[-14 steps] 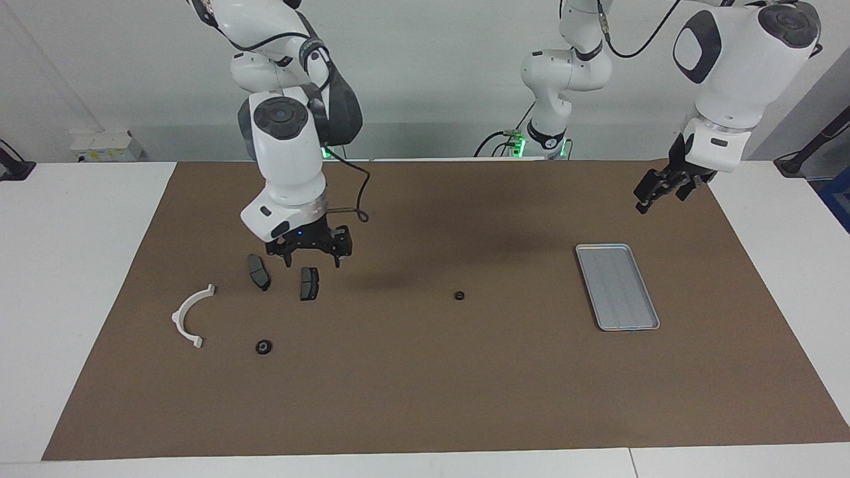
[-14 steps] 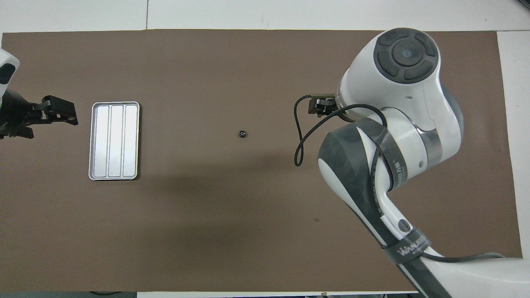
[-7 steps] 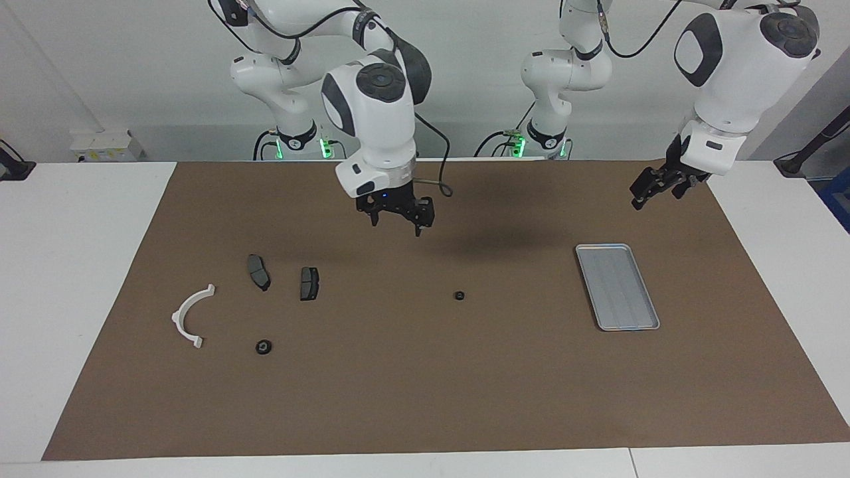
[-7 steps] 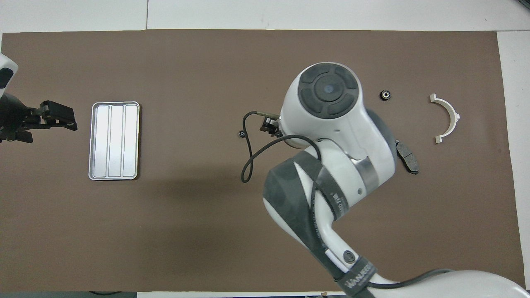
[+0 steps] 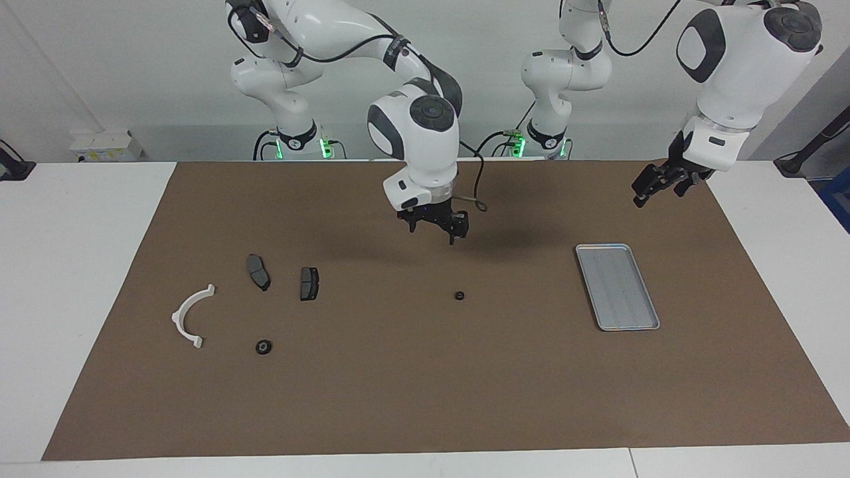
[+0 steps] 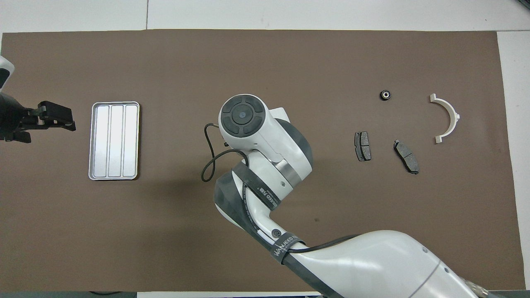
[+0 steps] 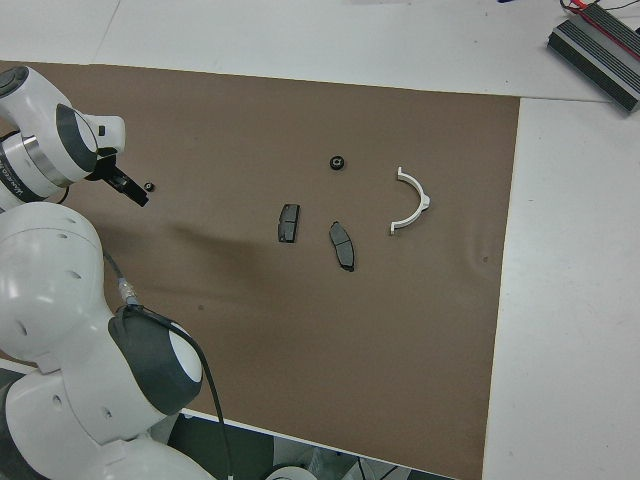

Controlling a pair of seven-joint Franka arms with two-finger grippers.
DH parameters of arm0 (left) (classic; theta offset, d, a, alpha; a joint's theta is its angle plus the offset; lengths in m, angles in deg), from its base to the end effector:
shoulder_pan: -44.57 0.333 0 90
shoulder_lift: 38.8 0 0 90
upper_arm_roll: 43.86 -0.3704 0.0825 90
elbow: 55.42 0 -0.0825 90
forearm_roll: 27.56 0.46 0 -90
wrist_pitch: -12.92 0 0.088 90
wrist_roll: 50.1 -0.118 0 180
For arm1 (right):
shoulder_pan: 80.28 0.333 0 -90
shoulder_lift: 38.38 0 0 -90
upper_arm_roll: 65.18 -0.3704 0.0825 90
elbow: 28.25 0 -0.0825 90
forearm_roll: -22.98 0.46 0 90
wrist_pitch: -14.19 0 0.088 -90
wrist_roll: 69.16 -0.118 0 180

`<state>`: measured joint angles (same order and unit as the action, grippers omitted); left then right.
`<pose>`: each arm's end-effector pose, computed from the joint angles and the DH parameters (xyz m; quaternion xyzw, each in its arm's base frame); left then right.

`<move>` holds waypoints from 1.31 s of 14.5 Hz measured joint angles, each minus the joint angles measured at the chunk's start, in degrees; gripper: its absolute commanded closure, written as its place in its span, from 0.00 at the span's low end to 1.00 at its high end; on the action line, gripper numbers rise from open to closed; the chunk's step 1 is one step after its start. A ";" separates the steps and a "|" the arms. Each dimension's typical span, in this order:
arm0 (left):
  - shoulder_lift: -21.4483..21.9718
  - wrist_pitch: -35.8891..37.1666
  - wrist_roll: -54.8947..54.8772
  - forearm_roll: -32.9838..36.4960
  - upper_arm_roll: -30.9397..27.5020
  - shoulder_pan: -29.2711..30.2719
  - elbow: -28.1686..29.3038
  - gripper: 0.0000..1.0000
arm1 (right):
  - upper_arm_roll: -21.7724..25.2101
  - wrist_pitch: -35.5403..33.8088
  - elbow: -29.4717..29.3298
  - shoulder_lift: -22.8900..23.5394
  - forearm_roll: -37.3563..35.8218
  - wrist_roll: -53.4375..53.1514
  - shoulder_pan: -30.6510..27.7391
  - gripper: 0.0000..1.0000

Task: Place bearing gear from tray to pile
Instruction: 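Move the right gripper back to the bearing at the table center, then grasp the center bearing with the right gripper and lift it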

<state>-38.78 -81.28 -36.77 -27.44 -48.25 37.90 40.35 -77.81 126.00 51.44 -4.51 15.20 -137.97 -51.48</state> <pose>0.6326 -0.0249 0.6191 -0.9953 -0.0962 0.0133 0.0029 0.6392 0.5039 0.3739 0.9734 -0.2288 -0.0033 0.0075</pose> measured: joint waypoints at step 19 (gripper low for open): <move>2.00 0.50 -0.06 -0.01 0.00 0.12 0.03 0.00 | 3.01 0.37 -19.73 18.87 -3.87 -0.77 3.18 0.05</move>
<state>-36.78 -80.78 -36.83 -27.45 -48.25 38.01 40.38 -74.80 126.37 31.71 14.35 11.33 -138.73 -48.30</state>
